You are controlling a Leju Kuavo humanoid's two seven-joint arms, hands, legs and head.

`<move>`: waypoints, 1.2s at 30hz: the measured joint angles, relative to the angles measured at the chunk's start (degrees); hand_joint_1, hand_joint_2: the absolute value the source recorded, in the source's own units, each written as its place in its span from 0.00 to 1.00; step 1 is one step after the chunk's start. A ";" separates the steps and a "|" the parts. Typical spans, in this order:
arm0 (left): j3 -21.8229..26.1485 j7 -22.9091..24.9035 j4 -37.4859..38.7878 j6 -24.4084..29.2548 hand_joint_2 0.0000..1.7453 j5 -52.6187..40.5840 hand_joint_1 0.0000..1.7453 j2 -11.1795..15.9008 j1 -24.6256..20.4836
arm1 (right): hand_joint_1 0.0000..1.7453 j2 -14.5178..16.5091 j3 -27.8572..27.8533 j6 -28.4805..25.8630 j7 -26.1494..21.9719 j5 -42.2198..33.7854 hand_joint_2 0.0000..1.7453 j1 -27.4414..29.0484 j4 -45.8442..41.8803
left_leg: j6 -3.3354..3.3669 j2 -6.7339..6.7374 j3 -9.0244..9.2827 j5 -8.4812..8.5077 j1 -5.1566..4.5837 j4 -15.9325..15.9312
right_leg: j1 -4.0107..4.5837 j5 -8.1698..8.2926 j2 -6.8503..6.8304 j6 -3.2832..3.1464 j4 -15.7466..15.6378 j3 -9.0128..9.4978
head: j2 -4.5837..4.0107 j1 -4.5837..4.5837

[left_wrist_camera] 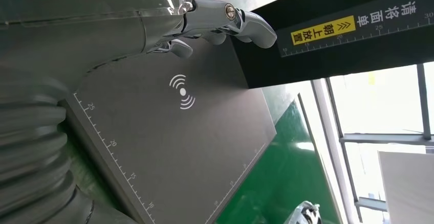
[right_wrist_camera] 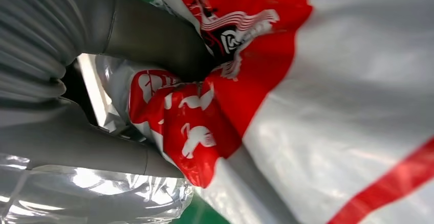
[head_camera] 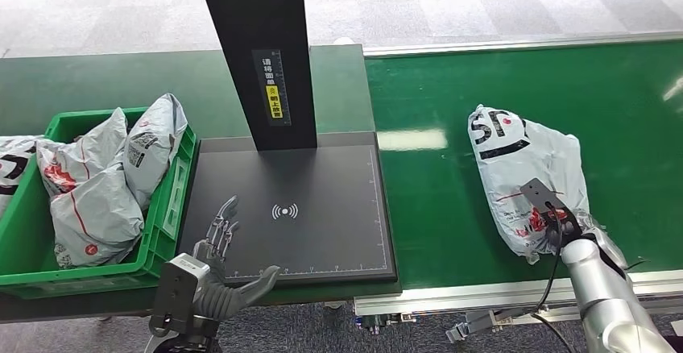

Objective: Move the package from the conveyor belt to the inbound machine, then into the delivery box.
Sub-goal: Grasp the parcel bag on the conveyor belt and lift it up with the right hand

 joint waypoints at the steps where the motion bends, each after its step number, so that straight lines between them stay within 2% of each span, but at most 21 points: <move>1: 0.01 -0.01 -0.13 0.05 1.00 -0.02 0.00 0.00 0.08 | 1.00 0.29 -0.09 -1.41 -1.39 -1.40 1.00 0.32 -0.67 | 0.00 0.00 -0.01 0.00 0.00 0.00 | 0.00 0.00 0.00 0.00 0.00 -0.01 | 0.00 0.00; 4: 0.03 -0.14 -0.60 0.26 1.00 -0.03 0.00 0.00 0.42 | 1.00 1.88 -1.44 -5.43 -7.68 -9.32 1.00 2.29 -5.34 | 0.00 -0.03 -0.03 0.00 0.00 0.00 | -0.02 -0.01 -0.04 0.00 0.00 -0.04 | 0.00 -0.01; 9: 0.04 -1.53 -0.72 0.50 1.00 0.01 0.00 0.00 0.62 | 1.00 4.46 -4.59 -7.78 -18.17 -26.66 1.00 6.50 -17.37 | 0.00 -0.13 -0.13 0.00 0.00 0.00 | -0.01 -0.05 -0.14 -0.02 0.00 -0.10 | 0.00 -0.01; 13: -0.11 -2.75 -0.15 0.55 1.00 0.33 0.00 -0.04 -0.34 | 1.00 6.10 -4.75 -8.95 -23.00 -35.71 1.00 9.07 -26.54 | 0.00 -0.12 -0.16 0.00 0.00 -0.01 | -0.01 -0.05 -0.12 -0.02 0.00 -0.14 | 0.00 -0.01; 19: -0.30 -3.27 1.07 -0.31 1.00 0.54 0.00 -0.25 -1.66 | 1.00 8.97 -0.40 -8.54 -24.39 -40.47 1.00 13.92 -41.41 | 0.00 -0.10 -0.14 0.00 0.00 -0.01 | 0.00 -0.06 -0.11 -0.02 0.00 -0.14 | 0.00 -0.01; 25: -0.32 -3.54 2.29 -0.69 1.00 0.54 0.00 -0.31 -2.38 | 1.00 11.01 5.90 -6.83 -24.33 -41.84 1.00 17.76 -51.75 | 0.00 -0.08 -0.16 0.00 0.05 -0.02 | 0.00 -0.07 -0.08 -0.02 0.00 -0.15 | 0.00 0.00; 30: -0.33 -3.81 2.98 -0.67 1.00 0.60 0.00 -0.31 -2.62 | 1.00 12.41 12.48 -2.04 -23.41 -42.28 1.00 18.90 -56.36 | -0.01 0.01 -0.14 -0.01 0.07 -0.03 | 0.00 -0.07 0.00 -0.02 0.00 -0.15 | 0.00 -0.01; 36: -0.56 -3.84 3.58 -1.04 1.00 0.88 0.00 -0.31 -3.18 | 1.00 13.50 25.33 4.59 -18.84 -46.31 1.00 19.39 -58.47 | -0.01 0.01 -0.14 -0.01 0.10 -0.04 | 0.02 -0.07 0.00 -0.02 0.01 -0.16 | 0.00 -0.01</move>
